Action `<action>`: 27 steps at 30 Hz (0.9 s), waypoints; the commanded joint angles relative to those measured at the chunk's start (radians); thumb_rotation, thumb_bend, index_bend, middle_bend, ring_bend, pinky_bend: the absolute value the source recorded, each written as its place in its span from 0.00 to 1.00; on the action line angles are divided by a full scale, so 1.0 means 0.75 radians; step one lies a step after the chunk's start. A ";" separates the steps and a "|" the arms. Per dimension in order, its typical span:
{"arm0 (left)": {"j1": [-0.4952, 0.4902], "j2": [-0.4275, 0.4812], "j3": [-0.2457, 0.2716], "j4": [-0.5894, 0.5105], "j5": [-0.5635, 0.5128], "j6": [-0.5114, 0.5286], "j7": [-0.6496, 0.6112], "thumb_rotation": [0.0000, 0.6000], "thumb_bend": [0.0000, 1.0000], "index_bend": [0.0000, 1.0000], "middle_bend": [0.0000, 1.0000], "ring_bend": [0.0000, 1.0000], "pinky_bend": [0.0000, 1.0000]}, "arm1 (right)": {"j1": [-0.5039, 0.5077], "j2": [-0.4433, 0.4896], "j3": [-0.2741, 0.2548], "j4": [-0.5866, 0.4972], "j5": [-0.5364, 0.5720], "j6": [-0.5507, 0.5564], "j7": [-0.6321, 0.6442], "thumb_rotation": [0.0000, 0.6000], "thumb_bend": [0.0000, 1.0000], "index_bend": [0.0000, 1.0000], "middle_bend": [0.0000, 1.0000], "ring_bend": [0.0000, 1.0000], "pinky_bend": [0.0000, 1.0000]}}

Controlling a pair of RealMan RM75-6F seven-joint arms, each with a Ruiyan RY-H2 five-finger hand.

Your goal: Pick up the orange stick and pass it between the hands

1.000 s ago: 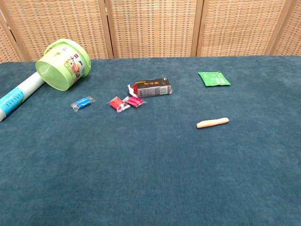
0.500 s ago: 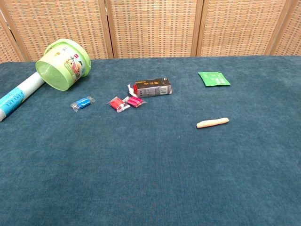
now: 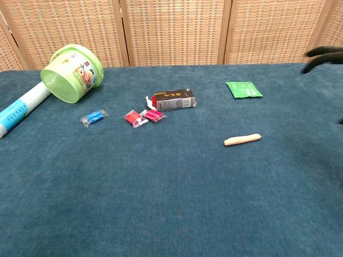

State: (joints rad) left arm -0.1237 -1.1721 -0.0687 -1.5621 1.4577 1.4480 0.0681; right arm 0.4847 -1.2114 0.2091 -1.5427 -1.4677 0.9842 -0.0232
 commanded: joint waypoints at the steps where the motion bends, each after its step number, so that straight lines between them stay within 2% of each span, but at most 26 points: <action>1: -0.011 -0.016 -0.009 0.019 -0.016 -0.017 0.014 1.00 0.00 0.00 0.00 0.00 0.00 | 0.184 -0.127 0.070 0.094 0.092 -0.199 0.072 1.00 0.23 0.28 0.00 0.00 0.00; 5: -0.024 -0.040 -0.018 0.053 -0.036 -0.035 0.015 1.00 0.00 0.00 0.00 0.00 0.00 | 0.282 -0.265 0.095 0.216 0.185 -0.291 0.041 1.00 0.38 0.32 0.02 0.00 0.00; 8: -0.026 -0.048 -0.021 0.063 -0.044 -0.038 0.013 1.00 0.00 0.00 0.00 0.00 0.00 | 0.330 -0.352 0.100 0.286 0.251 -0.338 0.026 1.00 0.44 0.34 0.04 0.00 0.00; 14: -0.029 -0.059 -0.013 0.071 -0.035 -0.039 0.029 1.00 0.00 0.00 0.00 0.00 0.00 | 0.384 -0.460 0.073 0.403 0.297 -0.366 -0.037 1.00 0.45 0.37 0.06 0.00 0.00; 27: -0.031 -0.059 -0.009 0.060 -0.041 -0.043 0.040 1.00 0.00 0.00 0.00 0.00 0.00 | 0.374 -0.542 0.001 0.559 0.313 -0.345 -0.043 1.00 0.45 0.45 0.07 0.00 0.00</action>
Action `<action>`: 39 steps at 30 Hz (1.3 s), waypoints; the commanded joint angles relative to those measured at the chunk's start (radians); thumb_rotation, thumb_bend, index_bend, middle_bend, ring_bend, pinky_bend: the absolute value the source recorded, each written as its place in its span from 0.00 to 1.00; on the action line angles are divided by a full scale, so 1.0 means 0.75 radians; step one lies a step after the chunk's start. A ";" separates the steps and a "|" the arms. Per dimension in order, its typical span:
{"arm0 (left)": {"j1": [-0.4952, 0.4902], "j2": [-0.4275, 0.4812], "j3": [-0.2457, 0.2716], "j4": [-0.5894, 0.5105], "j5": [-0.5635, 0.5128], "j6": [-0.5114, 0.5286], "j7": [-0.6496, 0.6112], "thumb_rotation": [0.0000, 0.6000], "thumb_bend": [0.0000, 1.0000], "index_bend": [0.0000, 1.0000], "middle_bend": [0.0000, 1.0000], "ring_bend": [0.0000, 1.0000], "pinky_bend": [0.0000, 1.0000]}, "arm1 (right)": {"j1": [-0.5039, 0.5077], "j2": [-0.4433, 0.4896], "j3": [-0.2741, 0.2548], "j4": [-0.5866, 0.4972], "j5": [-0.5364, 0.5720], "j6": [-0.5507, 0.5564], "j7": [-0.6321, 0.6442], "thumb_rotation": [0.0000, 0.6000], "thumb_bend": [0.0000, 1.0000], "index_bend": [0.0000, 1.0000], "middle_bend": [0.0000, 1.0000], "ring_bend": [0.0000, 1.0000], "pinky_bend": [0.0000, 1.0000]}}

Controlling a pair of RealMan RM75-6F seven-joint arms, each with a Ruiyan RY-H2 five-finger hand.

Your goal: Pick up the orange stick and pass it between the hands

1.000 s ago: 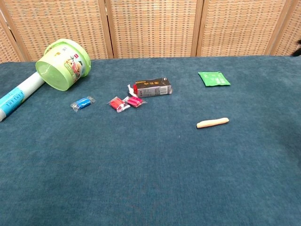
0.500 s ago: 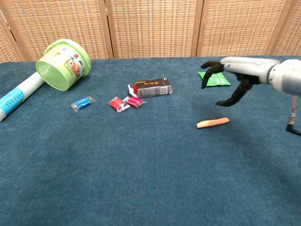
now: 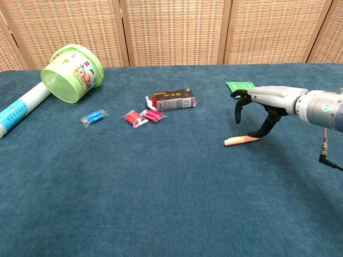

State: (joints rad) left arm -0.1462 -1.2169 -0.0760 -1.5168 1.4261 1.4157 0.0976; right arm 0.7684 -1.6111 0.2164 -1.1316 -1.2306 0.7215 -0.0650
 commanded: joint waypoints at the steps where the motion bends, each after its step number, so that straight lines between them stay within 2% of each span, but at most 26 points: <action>1: -0.001 0.000 0.001 0.000 0.003 0.001 0.002 1.00 0.00 0.00 0.00 0.00 0.00 | -0.006 -0.015 -0.015 0.019 -0.007 0.007 0.023 1.00 0.45 0.45 0.07 0.00 0.00; 26: -0.007 0.000 0.008 -0.004 -0.004 -0.011 0.005 1.00 0.00 0.00 0.00 0.00 0.00 | -0.001 -0.115 -0.076 0.161 -0.055 0.027 0.080 1.00 0.53 0.49 0.08 0.00 0.00; 39: -0.007 0.001 0.012 -0.006 0.000 -0.008 0.003 1.00 0.00 0.00 0.00 0.00 0.00 | -0.010 -0.133 -0.072 0.196 -0.048 0.053 0.093 1.00 0.58 0.61 0.13 0.00 0.00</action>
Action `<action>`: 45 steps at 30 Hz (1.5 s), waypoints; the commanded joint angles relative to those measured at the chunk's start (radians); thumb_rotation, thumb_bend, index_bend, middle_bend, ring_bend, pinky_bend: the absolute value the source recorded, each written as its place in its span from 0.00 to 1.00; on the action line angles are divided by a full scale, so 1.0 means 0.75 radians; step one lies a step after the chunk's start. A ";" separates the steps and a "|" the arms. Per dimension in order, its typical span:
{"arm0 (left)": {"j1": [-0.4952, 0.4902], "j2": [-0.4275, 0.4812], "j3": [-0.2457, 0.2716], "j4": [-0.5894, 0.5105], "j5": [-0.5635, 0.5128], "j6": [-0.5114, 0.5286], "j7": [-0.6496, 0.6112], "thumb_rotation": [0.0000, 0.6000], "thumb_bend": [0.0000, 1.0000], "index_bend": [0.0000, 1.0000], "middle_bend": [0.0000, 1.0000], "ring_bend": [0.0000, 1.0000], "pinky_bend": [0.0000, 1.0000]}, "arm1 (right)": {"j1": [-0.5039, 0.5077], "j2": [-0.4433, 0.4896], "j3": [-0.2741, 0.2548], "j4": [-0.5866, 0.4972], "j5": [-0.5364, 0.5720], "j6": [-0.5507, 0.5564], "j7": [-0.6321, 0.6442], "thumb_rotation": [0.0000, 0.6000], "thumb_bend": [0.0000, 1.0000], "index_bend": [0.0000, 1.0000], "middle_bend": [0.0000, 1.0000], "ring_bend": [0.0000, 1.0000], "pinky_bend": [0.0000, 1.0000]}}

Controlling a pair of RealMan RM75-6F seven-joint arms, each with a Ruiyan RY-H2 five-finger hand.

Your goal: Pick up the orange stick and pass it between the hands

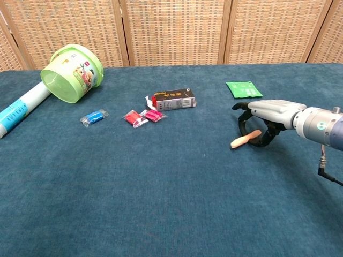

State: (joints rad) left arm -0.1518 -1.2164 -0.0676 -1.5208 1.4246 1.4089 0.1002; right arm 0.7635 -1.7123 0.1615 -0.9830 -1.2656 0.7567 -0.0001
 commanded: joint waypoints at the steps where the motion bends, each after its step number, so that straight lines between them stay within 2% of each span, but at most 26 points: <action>1: 0.000 0.000 0.001 -0.001 0.003 0.002 -0.001 1.00 0.00 0.00 0.00 0.00 0.00 | -0.005 0.003 0.004 -0.007 -0.001 0.011 0.012 1.00 0.58 0.62 0.13 0.00 0.00; 6: -0.001 0.007 0.001 -0.005 0.008 0.004 -0.009 1.00 0.00 0.00 0.00 0.00 0.00 | -0.023 0.035 0.033 -0.089 0.015 0.036 0.073 1.00 0.58 0.65 0.14 0.00 0.00; 9: -0.009 0.013 0.001 -0.003 0.017 -0.004 -0.012 1.00 0.00 0.00 0.00 0.00 0.00 | -0.030 0.080 0.067 -0.197 0.058 0.026 0.107 1.00 0.59 0.66 0.15 0.00 0.00; 14: -0.063 0.019 0.004 0.051 0.123 -0.014 -0.090 1.00 0.00 0.00 0.00 0.00 0.00 | -0.020 0.147 0.155 -0.418 0.205 0.012 0.078 1.00 0.60 0.66 0.15 0.00 0.00; 18: -0.133 0.012 -0.006 0.098 0.208 -0.034 -0.127 1.00 0.00 0.00 0.00 0.00 0.00 | 0.024 0.183 0.229 -0.572 0.384 -0.029 0.024 1.00 0.60 0.66 0.15 0.00 0.00; 20: -0.184 0.026 -0.017 0.065 0.232 -0.076 -0.171 1.00 0.00 0.00 0.00 0.00 0.00 | 0.078 0.195 0.275 -0.650 0.543 -0.056 -0.027 1.00 0.60 0.66 0.15 0.00 0.00; 23: -0.249 0.054 -0.035 0.020 0.263 -0.124 -0.156 1.00 0.00 0.00 0.00 0.00 0.00 | 0.156 0.192 0.297 -0.717 0.752 -0.034 -0.120 1.00 0.60 0.67 0.13 0.00 0.00; 29: -0.361 0.056 -0.062 -0.069 0.293 -0.228 -0.032 1.00 0.00 0.00 0.00 0.00 0.00 | 0.292 0.128 0.335 -0.755 1.025 0.042 -0.219 1.00 0.61 0.67 0.12 0.00 0.00; 36: -0.527 -0.023 -0.102 -0.166 0.290 -0.409 0.085 1.00 0.00 0.03 0.00 0.00 0.00 | 0.398 0.067 0.383 -0.793 1.215 0.126 -0.264 1.00 0.61 0.68 0.10 0.00 0.00; 38: -0.553 -0.042 -0.111 -0.172 0.275 -0.442 0.097 1.00 0.00 0.08 0.00 0.00 0.00 | 0.412 0.057 0.387 -0.793 1.236 0.146 -0.274 1.00 0.61 0.69 0.10 0.00 0.00; 40: -0.609 -0.110 -0.132 -0.166 0.263 -0.486 0.113 1.00 0.02 0.13 0.00 0.00 0.00 | 0.434 0.039 0.389 -0.796 1.266 0.180 -0.292 1.00 0.61 0.69 0.10 0.00 0.00; 45: -0.695 -0.289 -0.159 -0.072 0.275 -0.481 0.097 1.00 0.14 0.26 0.00 0.00 0.00 | 0.455 0.013 0.381 -0.803 1.292 0.230 -0.318 1.00 0.61 0.69 0.10 0.00 0.00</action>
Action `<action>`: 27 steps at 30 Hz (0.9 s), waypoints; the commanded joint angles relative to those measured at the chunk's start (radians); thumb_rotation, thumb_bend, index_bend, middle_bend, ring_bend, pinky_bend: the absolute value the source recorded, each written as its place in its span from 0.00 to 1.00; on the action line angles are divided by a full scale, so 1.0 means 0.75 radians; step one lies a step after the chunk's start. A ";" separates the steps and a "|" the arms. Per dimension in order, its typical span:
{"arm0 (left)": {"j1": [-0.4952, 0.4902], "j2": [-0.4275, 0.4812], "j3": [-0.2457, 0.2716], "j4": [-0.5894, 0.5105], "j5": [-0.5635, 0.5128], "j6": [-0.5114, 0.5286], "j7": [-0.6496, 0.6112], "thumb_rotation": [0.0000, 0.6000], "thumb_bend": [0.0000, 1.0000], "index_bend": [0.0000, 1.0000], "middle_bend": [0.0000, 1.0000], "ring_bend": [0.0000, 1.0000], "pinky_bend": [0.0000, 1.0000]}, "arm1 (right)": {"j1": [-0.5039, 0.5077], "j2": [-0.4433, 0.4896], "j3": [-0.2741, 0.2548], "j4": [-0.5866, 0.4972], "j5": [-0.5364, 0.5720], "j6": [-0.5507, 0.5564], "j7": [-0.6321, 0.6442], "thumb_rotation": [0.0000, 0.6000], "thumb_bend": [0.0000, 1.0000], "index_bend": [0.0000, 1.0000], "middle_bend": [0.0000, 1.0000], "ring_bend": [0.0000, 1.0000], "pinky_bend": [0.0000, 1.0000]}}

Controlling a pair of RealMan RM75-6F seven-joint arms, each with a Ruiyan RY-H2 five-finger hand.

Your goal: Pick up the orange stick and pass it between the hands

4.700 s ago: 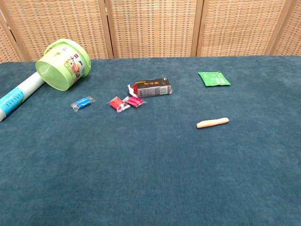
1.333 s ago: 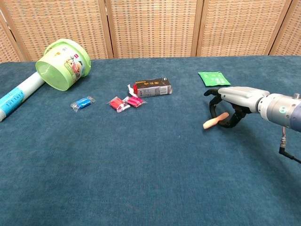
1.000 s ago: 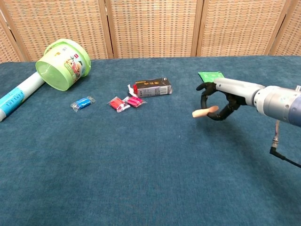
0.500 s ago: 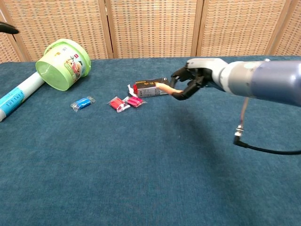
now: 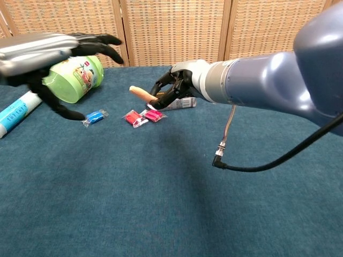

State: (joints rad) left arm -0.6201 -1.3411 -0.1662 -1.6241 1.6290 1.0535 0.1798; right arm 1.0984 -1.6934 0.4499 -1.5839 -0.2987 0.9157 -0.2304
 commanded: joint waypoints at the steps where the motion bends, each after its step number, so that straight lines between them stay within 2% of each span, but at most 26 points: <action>1: -0.081 -0.150 -0.031 0.085 0.006 0.002 -0.015 1.00 0.17 0.28 0.00 0.00 0.00 | 0.010 -0.015 -0.006 -0.002 0.002 0.023 -0.014 1.00 0.61 0.69 0.10 0.00 0.00; 4: -0.108 -0.222 -0.040 0.145 0.019 0.037 -0.016 1.00 0.22 0.31 0.00 0.00 0.00 | 0.010 -0.020 -0.011 -0.008 -0.001 0.031 -0.020 1.00 0.61 0.69 0.10 0.00 0.00; 8: -0.131 -0.259 -0.048 0.181 0.003 0.039 0.008 1.00 0.24 0.34 0.00 0.00 0.00 | 0.007 -0.017 -0.018 -0.015 -0.006 0.037 -0.027 1.00 0.61 0.69 0.10 0.00 0.00; 20: -0.128 -0.253 -0.015 0.212 -0.051 0.055 0.088 1.00 0.25 0.38 0.00 0.00 0.00 | -0.011 0.000 -0.027 -0.029 -0.019 0.052 -0.034 1.00 0.61 0.69 0.10 0.00 0.00; 27: -0.139 -0.283 -0.005 0.265 -0.055 0.070 0.056 1.00 0.31 0.43 0.00 0.00 0.00 | -0.015 -0.009 -0.035 -0.023 -0.022 0.045 -0.034 1.00 0.61 0.69 0.10 0.00 0.00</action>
State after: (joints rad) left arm -0.7219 -1.5471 -0.1719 -1.4340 1.5866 1.1029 0.2233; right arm 1.0873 -1.6992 0.4244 -1.6018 -0.3145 0.9505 -0.2557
